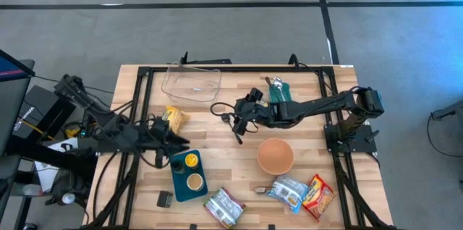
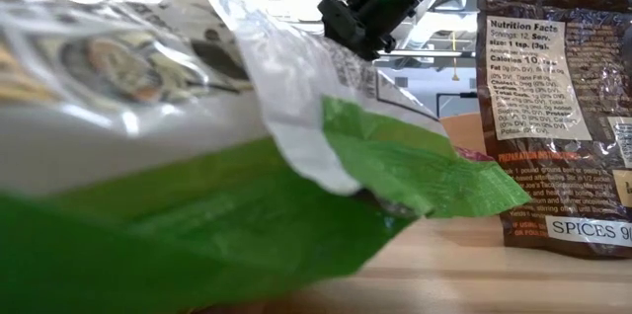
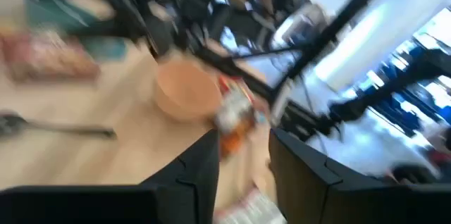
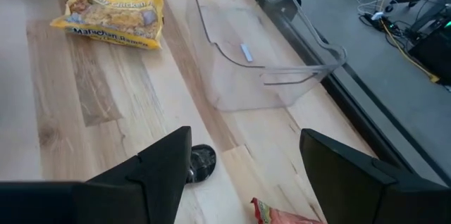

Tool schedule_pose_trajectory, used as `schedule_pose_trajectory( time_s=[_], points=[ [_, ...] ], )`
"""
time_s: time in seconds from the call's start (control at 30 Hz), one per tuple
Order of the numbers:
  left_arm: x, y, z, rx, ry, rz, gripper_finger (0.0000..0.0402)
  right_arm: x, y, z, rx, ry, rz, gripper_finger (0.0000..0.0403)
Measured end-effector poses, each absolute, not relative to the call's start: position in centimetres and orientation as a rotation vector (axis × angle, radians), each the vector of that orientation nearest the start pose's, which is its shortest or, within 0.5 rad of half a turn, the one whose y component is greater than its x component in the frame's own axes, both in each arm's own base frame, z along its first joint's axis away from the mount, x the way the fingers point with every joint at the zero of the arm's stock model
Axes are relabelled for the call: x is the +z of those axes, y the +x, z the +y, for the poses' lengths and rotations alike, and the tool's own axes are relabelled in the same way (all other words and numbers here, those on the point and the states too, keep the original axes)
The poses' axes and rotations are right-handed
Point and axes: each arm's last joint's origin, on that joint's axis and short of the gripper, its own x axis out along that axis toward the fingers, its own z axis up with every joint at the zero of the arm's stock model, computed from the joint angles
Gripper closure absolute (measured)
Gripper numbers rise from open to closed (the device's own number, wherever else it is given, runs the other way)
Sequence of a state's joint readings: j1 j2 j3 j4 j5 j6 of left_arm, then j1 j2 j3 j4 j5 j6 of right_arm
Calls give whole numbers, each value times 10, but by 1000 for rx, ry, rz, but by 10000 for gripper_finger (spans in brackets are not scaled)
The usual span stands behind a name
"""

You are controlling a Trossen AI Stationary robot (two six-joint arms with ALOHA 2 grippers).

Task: Pick & Place Food Item
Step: Put the black seasoning can into the blue bin

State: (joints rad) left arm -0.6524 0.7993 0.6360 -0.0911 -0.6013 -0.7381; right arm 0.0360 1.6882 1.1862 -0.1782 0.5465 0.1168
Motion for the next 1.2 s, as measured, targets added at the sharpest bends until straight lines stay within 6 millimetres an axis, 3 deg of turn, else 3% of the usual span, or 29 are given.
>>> schedule_pose_trajectory(
  time_s=[0.23, 0.53, 0.73, 0.93, 1.2],
  points=[
    [289, 152, -122, -102, -747, 348, 321, 244, 368, -1, -534, -54, 598, 143],
    [295, 154, -152, -130, -994, 496, 395, 246, 370, -1, -536, -32, 563, 143],
    [295, 151, -165, -103, -1150, 587, 401, 246, 370, 0, -536, -30, 563, 143],
    [280, 146, -173, 25, -1298, 695, 401, 246, 370, 0, -536, -31, 563, 143],
    [270, 146, -183, 91, -1353, 797, 401, 246, 370, 0, -533, -39, 564, 143]
  ],
)
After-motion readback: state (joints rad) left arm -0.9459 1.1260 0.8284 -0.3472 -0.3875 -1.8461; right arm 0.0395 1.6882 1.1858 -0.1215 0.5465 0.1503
